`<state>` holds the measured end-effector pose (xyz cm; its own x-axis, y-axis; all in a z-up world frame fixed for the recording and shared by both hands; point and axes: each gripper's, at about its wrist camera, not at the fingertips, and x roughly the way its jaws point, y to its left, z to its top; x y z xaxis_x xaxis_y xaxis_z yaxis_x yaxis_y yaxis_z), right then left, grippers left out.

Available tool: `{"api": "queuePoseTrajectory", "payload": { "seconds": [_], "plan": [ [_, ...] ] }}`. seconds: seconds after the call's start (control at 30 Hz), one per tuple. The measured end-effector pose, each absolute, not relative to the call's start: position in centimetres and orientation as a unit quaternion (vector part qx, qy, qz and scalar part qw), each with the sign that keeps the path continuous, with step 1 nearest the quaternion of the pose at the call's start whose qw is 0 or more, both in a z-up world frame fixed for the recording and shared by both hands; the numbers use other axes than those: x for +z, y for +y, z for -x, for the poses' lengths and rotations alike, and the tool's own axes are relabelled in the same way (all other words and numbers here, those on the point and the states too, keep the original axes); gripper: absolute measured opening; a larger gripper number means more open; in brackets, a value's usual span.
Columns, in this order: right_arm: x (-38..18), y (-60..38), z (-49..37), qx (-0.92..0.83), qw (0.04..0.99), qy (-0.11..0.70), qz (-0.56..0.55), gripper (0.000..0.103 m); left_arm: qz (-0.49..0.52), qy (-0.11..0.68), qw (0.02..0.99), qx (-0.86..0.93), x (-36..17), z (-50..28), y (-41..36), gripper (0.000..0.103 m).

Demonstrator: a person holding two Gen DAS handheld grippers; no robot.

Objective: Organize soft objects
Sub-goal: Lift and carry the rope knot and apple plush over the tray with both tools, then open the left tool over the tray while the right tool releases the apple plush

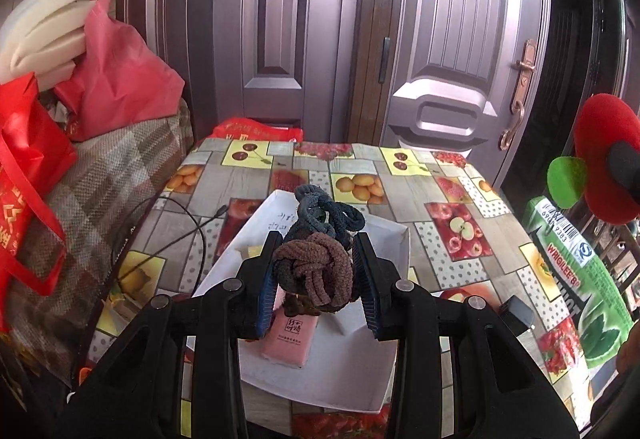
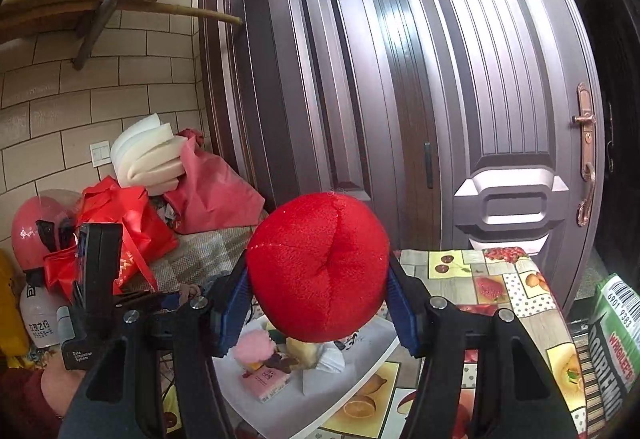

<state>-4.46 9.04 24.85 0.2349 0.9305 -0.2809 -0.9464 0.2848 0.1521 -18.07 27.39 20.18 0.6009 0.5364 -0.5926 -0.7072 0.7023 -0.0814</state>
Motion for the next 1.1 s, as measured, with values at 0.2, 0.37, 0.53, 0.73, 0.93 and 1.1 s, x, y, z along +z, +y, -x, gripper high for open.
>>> {"api": "queuePoseTrajectory", "payload": {
  "seconds": [0.2,0.37,0.53,0.73,0.93,1.1],
  "plan": [
    [20.3,14.8,2.3,0.594,0.763,0.247,0.066,0.062,0.183,0.336,0.856,0.348,15.7,15.9,30.8,0.035],
    [17.2,18.4,1.2,0.586,0.739,0.323,0.080,0.062,0.205,0.377,0.834,0.346,13.0,15.0,33.0,0.035],
    [15.0,21.0,1.1,0.581,0.723,0.361,0.094,0.062,0.216,0.400,0.821,0.345,11.3,14.2,35.0,0.035],
    [13.4,23.1,0.6,0.570,0.717,0.388,0.099,0.067,0.224,0.411,0.810,0.354,10.4,13.7,36.6,0.042],
    [13.3,23.4,0.5,0.569,0.719,0.387,0.097,0.085,0.224,0.400,0.807,0.373,10.3,14.2,37.5,0.103],
    [13.3,22.8,0.6,0.563,0.725,0.385,0.096,0.103,0.221,0.396,0.802,0.388,10.4,14.7,37.4,0.103]
  ]
}}
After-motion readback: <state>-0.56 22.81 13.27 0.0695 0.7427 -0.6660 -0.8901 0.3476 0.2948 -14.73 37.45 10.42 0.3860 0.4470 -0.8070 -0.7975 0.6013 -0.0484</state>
